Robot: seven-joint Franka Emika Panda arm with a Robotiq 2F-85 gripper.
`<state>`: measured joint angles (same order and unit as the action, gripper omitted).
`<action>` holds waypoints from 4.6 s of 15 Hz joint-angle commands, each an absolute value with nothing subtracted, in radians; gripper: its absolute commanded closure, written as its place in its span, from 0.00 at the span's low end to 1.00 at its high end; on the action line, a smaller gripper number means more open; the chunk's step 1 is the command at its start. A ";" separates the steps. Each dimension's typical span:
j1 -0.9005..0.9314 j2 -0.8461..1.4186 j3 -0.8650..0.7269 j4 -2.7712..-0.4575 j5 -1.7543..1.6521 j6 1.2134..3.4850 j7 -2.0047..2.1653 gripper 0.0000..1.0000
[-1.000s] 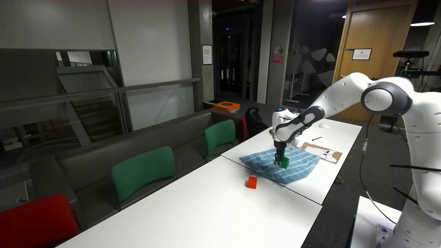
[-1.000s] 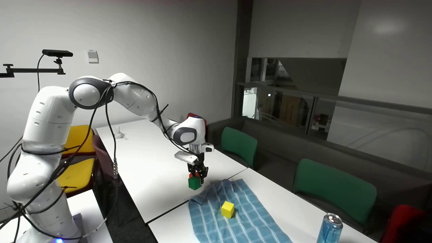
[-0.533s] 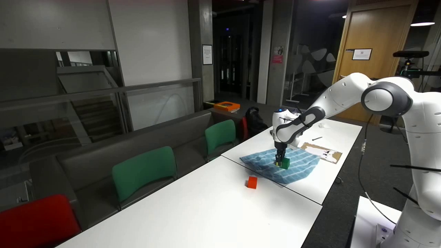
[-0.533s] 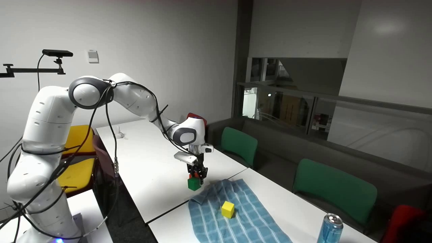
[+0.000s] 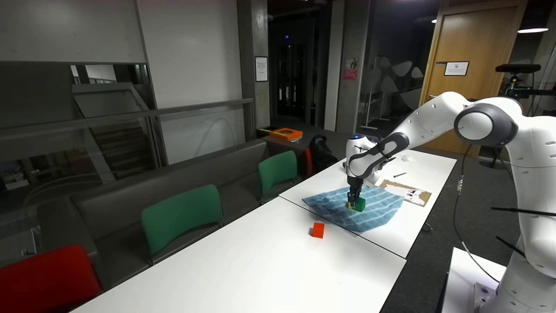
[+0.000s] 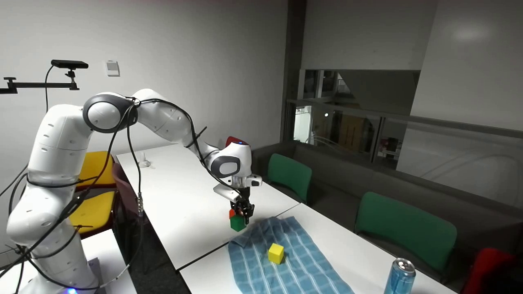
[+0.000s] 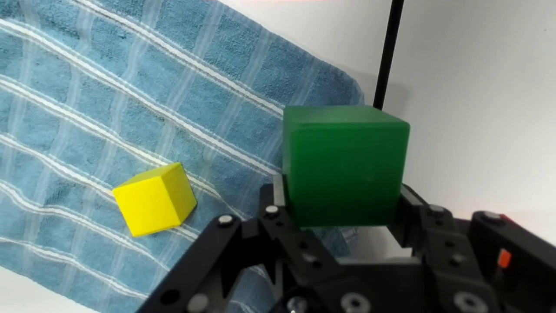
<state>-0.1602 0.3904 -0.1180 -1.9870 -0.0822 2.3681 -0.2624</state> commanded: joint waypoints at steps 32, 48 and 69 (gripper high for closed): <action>-0.345 0.700 -0.107 -1.577 -0.181 2.394 -0.559 0.69; -0.346 0.722 -0.099 -1.581 -0.165 2.417 -0.576 0.69; -0.407 0.760 -0.051 -1.539 -0.123 2.397 -0.668 0.69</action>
<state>-0.3765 0.7456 -0.0743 -1.5699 -0.1444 2.4093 -0.6094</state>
